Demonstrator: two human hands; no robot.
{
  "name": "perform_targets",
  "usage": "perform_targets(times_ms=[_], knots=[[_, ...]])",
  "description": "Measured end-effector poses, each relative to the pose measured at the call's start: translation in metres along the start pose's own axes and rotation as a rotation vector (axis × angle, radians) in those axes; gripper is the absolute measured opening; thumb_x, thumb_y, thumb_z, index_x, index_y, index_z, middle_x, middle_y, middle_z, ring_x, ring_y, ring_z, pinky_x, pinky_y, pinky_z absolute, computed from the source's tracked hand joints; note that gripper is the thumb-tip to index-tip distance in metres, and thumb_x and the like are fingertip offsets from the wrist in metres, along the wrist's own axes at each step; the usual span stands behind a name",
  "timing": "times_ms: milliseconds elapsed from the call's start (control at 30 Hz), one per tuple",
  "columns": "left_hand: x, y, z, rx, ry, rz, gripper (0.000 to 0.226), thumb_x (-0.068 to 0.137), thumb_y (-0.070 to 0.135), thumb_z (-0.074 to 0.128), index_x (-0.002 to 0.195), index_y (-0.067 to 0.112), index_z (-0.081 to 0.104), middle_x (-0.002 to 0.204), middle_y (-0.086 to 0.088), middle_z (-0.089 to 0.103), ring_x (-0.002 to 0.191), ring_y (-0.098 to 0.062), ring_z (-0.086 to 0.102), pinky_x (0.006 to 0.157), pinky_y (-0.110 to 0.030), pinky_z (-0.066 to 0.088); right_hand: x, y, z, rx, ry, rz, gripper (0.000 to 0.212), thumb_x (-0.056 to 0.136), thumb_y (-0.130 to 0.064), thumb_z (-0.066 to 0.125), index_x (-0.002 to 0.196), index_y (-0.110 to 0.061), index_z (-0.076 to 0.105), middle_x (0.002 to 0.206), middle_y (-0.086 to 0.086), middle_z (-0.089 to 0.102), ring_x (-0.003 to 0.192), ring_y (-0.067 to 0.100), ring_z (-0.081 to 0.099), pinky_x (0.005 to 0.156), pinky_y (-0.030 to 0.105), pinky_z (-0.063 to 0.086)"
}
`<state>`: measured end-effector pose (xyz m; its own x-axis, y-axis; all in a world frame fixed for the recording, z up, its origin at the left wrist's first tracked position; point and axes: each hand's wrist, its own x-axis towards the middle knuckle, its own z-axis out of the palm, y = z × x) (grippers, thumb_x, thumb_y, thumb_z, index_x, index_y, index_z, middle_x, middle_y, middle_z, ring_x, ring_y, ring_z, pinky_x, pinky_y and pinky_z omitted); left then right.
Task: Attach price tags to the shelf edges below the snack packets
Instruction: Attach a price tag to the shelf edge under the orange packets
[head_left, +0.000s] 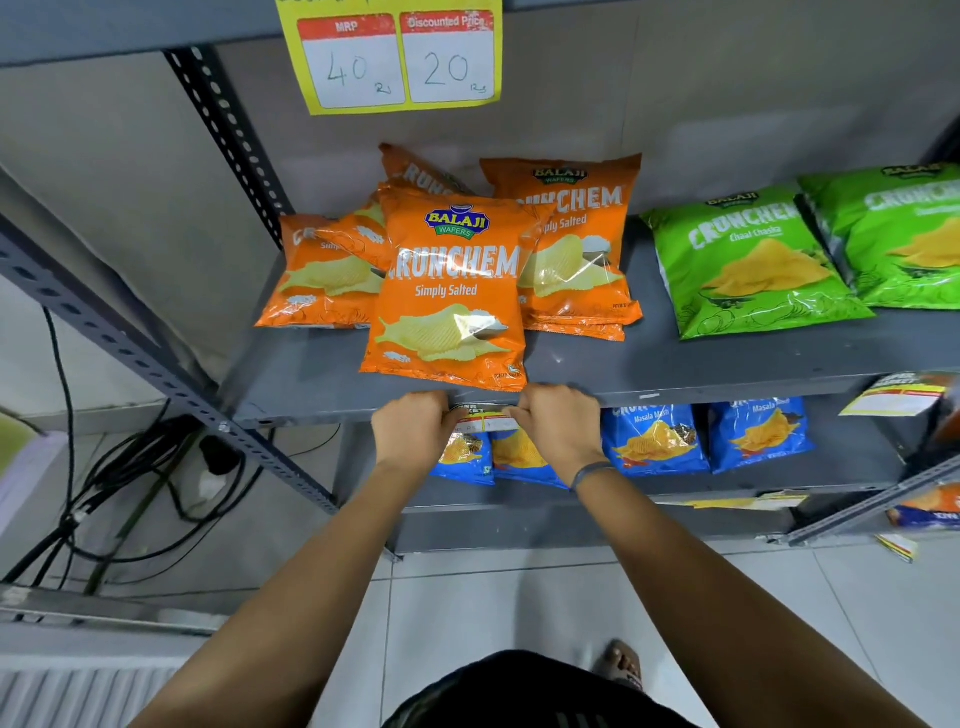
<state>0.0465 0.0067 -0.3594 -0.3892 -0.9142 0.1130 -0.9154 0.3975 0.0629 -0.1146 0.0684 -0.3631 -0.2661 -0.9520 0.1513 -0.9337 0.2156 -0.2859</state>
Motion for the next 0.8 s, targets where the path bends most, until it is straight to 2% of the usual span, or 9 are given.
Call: perform_targets(times_ms=[200, 300, 400, 467, 567, 633, 700, 733, 800], knots=[[0.013, 0.003, -0.008, -0.03, -0.05, -0.049, 0.064, 0.077, 0.071, 0.053, 0.046, 0.016, 0.041, 0.048, 0.003, 0.046, 0.055, -0.02, 0.052, 0.045, -0.018, 0.025, 0.002, 0.001, 0.001, -0.008, 0.015, 0.022, 0.031, 0.085, -0.041, 0.06, 0.074, -0.013, 0.064, 0.077, 0.009, 0.071, 0.074, 0.029, 0.066, 0.06, 0.028, 0.046], [0.018, 0.007, -0.013, -0.025, -0.105, -0.094, 0.065, 0.073, 0.075, 0.054, 0.046, 0.017, 0.042, 0.052, 0.002, 0.051, 0.057, -0.02, 0.056, 0.049, -0.023, 0.034, 0.001, 0.0, -0.001, -0.006, 0.008, 0.013, 0.03, 0.085, -0.042, 0.06, 0.077, -0.013, 0.063, 0.079, 0.01, 0.072, 0.075, 0.029, 0.066, 0.061, 0.03, 0.048], [0.015, 0.01, -0.015, -0.002, -0.086, -0.117, 0.061, 0.075, 0.074, 0.053, 0.053, 0.017, 0.049, 0.058, 0.0, 0.056, 0.062, -0.022, 0.06, 0.052, -0.025, 0.036, -0.003, 0.002, -0.005, 0.02, 0.004, -0.007, 0.029, 0.086, -0.041, 0.06, 0.08, -0.013, 0.063, 0.082, 0.01, 0.072, 0.078, 0.029, 0.066, 0.061, 0.028, 0.045], [0.008, 0.015, -0.015, 0.043, -0.026, -0.128, 0.058, 0.077, 0.072, 0.052, 0.062, 0.016, 0.055, 0.066, -0.004, 0.062, 0.071, -0.024, 0.065, 0.054, -0.026, 0.038, -0.007, 0.005, -0.009, 0.036, 0.021, -0.016, 0.029, 0.086, -0.041, 0.059, 0.08, -0.013, 0.062, 0.082, 0.01, 0.072, 0.078, 0.029, 0.066, 0.059, 0.028, 0.041], [-0.006, 0.027, -0.014, 0.096, 0.103, -0.115, 0.051, 0.084, 0.062, 0.053, 0.092, 0.013, 0.061, 0.094, -0.008, 0.068, 0.095, -0.028, 0.061, 0.07, -0.035, 0.047, -0.018, 0.013, -0.02, 0.082, 0.086, -0.017, 0.026, 0.088, -0.038, 0.057, 0.083, -0.013, 0.061, 0.083, 0.01, 0.071, 0.078, 0.031, 0.066, 0.056, 0.027, 0.038], [-0.014, 0.04, -0.019, 0.06, 0.178, -0.074, 0.042, 0.088, 0.052, 0.054, 0.099, 0.012, 0.061, 0.101, -0.008, 0.067, 0.099, -0.03, 0.057, 0.078, -0.04, 0.045, -0.025, 0.02, -0.03, 0.108, 0.186, -0.045, 0.02, 0.09, -0.031, 0.056, 0.089, -0.012, 0.062, 0.086, 0.011, 0.07, 0.08, 0.031, 0.064, 0.053, 0.027, 0.038], [-0.021, 0.058, -0.029, 0.022, 0.272, 0.018, 0.031, 0.09, 0.041, 0.054, 0.097, 0.013, 0.064, 0.098, -0.008, 0.068, 0.095, -0.03, 0.058, 0.077, -0.04, 0.044, -0.032, 0.026, -0.044, 0.104, 0.325, -0.094, 0.018, 0.089, -0.025, 0.057, 0.098, -0.011, 0.063, 0.092, 0.01, 0.069, 0.087, 0.032, 0.062, 0.055, 0.031, 0.049], [-0.024, 0.068, -0.035, 0.012, 0.323, 0.061, 0.027, 0.091, 0.037, 0.052, 0.098, 0.014, 0.064, 0.097, -0.008, 0.068, 0.094, -0.029, 0.059, 0.078, -0.04, 0.044, -0.034, 0.03, -0.052, 0.093, 0.4, -0.104, 0.022, 0.088, -0.024, 0.057, 0.105, -0.011, 0.062, 0.097, 0.01, 0.069, 0.092, 0.031, 0.061, 0.061, 0.035, 0.054], [-0.024, 0.091, -0.056, -0.017, 0.465, 0.138, 0.03, 0.09, 0.033, 0.045, 0.106, 0.016, 0.063, 0.104, -0.006, 0.068, 0.101, -0.027, 0.06, 0.082, -0.039, 0.045, -0.034, 0.037, -0.078, 0.015, 0.526, -0.104, 0.034, 0.088, -0.026, 0.052, 0.12, -0.014, 0.054, 0.113, 0.006, 0.065, 0.103, 0.026, 0.054, 0.074, 0.039, 0.053]])
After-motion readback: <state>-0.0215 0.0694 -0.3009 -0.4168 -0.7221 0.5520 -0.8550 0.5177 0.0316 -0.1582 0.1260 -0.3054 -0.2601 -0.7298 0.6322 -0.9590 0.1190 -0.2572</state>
